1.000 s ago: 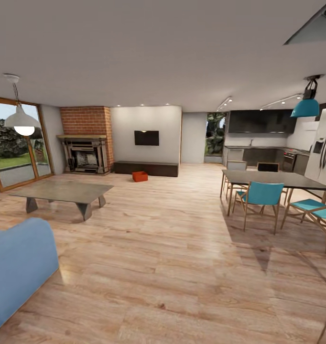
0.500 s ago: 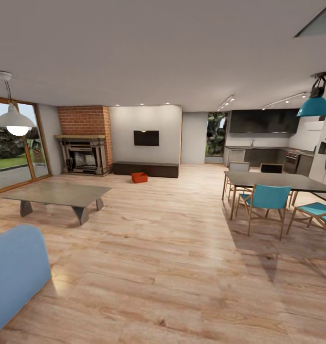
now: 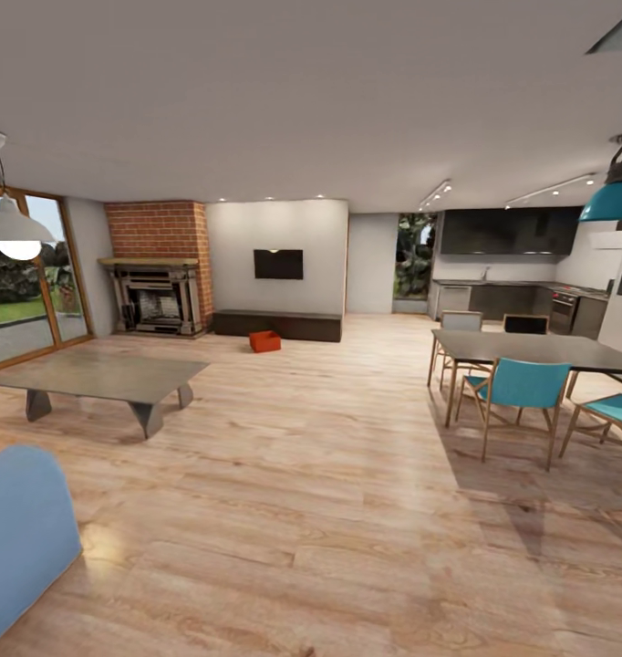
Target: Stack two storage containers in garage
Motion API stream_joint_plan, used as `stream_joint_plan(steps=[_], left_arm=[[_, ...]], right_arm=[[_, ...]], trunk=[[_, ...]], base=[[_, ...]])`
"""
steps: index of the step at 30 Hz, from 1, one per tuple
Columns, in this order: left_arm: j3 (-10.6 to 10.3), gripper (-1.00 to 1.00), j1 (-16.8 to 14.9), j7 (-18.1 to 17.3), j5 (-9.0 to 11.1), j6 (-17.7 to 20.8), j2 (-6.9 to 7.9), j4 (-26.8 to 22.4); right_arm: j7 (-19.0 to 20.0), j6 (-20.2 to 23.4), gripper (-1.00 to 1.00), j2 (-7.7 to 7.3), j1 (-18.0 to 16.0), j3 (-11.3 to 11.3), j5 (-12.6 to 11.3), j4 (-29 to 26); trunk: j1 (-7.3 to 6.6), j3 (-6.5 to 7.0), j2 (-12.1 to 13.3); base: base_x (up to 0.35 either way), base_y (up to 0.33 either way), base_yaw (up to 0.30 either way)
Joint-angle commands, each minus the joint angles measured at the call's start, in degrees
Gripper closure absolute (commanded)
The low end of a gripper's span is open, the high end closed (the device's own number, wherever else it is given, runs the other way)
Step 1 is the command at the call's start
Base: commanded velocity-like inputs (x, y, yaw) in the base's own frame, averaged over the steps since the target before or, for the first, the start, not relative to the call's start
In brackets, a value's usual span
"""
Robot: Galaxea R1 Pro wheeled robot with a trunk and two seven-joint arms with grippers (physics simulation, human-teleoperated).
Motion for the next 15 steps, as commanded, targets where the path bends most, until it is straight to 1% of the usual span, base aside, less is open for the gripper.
stream_joint_plan(steps=[1,15], left_arm=[[0.00,-1.00,-0.05,-0.14,0.32,-0.07,-0.02,0.04],[0.00,-1.00,-0.05,-0.14,0.32,-0.08,-0.21,0.04]], right_arm=[[0.17,-0.34,-1.00,-0.01,-0.09,0.32,-0.21,0.17],[0.09,-0.28,-1.00,-0.01,-0.09,0.07,-0.51,0.16]], trunk=[[0.05,-0.10,-0.07],[0.05,-0.10,-0.07]], base=[[0.325,0.000,0.000],[0.325,0.000,0.000]])
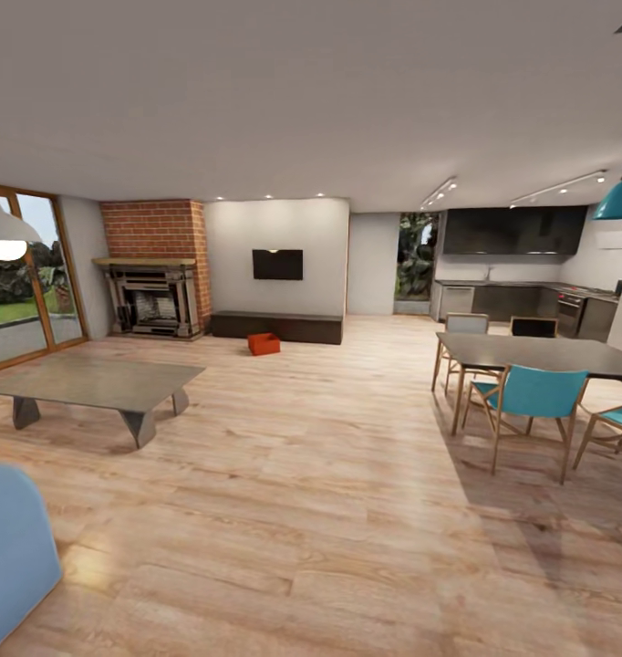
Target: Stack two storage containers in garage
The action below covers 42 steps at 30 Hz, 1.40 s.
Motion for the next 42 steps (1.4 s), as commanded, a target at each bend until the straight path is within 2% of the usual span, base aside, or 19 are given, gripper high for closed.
stream_joint_plan(steps=[1,16,25,42], left_arm=[[0.01,-1.00,-0.05,-0.14,0.37,-0.06,-0.02,0.04],[0.01,-1.00,-0.05,-0.14,0.37,-0.08,-0.05,0.04],[0.01,-1.00,-0.05,-0.14,0.37,-0.08,-0.05,0.04],[0.01,-1.00,-0.05,-0.14,0.37,-0.06,-0.05,0.04]], right_arm=[[0.16,-0.30,-1.00,-0.01,-0.09,0.22,-0.30,0.17],[0.13,-0.59,-1.00,-0.01,-0.09,0.44,0.24,0.17],[0.10,-0.77,-1.00,-0.01,-0.09,0.38,0.18,0.17],[0.10,-0.51,-1.00,-0.01,-0.09,0.41,0.14,0.17]], trunk=[[0.05,-0.10,-0.07],[0.05,-0.10,-0.07],[0.05,-0.10,-0.07],[0.05,-0.10,-0.07]], base=[[0.325,0.000,0.000],[0.325,0.000,0.010],[0.325,0.000,0.217],[0.325,0.000,0.008]])
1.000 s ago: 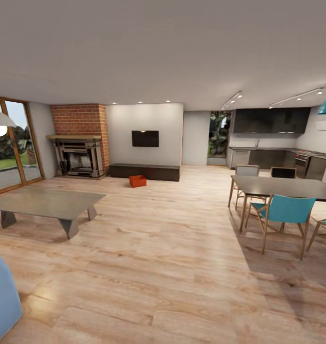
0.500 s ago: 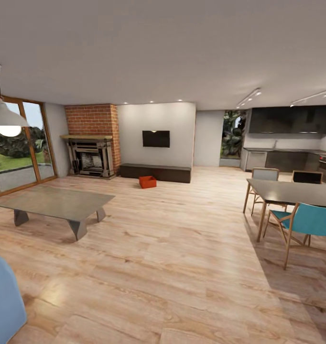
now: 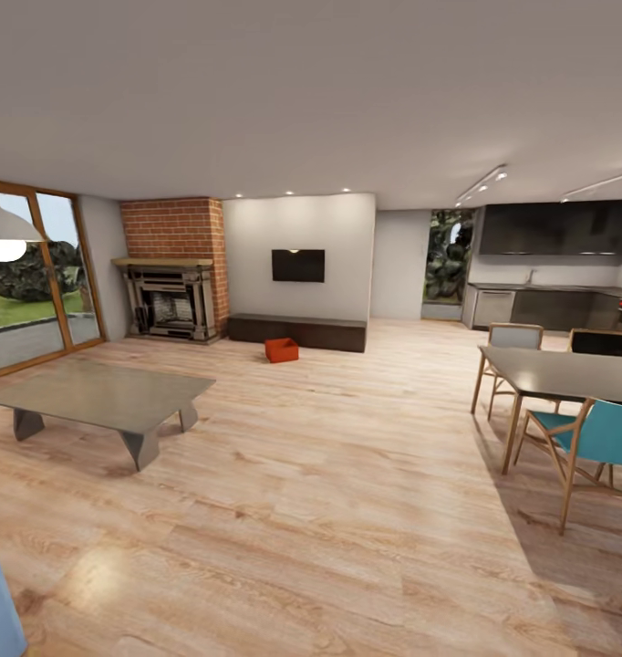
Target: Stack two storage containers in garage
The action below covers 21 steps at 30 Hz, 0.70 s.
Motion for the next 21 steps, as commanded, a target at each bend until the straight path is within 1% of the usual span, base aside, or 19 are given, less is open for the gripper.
stream_joint_plan(steps=[1,21], left_arm=[[0.00,-1.00,-0.05,-0.14,0.36,-0.07,0.00,0.04],[0.00,-1.00,-0.05,-0.14,0.36,-0.06,0.17,0.04]], right_arm=[[0.18,-0.33,-1.00,-0.01,-0.09,0.30,-0.21,0.17],[0.18,-0.25,-1.00,-0.01,-0.09,0.28,-0.21,0.17]], trunk=[[0.05,-0.10,-0.07],[0.05,-0.10,-0.07]], base=[[0.325,0.000,0.000],[0.325,0.000,0.000]])
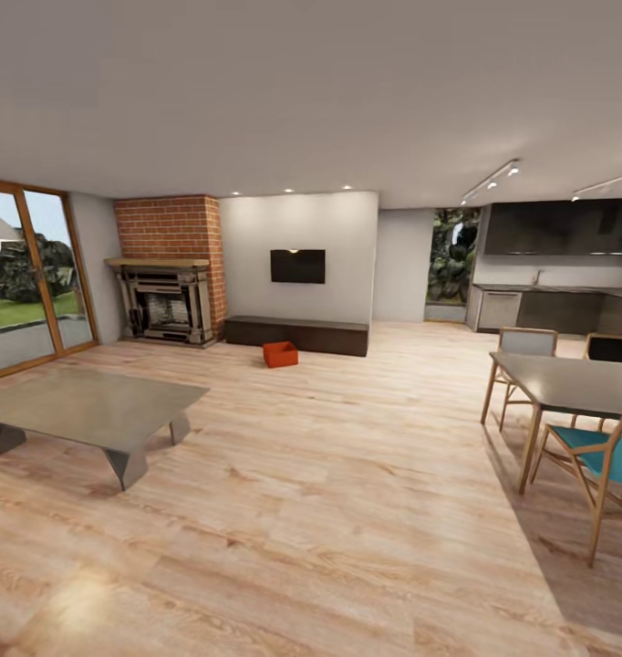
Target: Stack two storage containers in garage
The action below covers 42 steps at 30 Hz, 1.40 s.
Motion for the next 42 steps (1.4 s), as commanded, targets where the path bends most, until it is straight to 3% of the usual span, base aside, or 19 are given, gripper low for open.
stream_joint_plan(steps=[1,42], left_arm=[[0.00,-1.00,-0.05,-0.14,0.32,-0.07,0.01,0.03],[0.00,-1.00,-0.05,-0.14,0.32,-0.08,0.01,0.03]], right_arm=[[0.17,-0.33,-1.00,-0.01,-0.09,0.31,-0.21,0.17],[0.18,-0.32,-1.00,-0.01,-0.09,0.35,-0.21,0.17]], trunk=[[0.05,-0.10,-0.07],[0.05,-0.10,-0.07]], base=[[0.325,0.000,0.000],[0.325,0.000,0.000]])
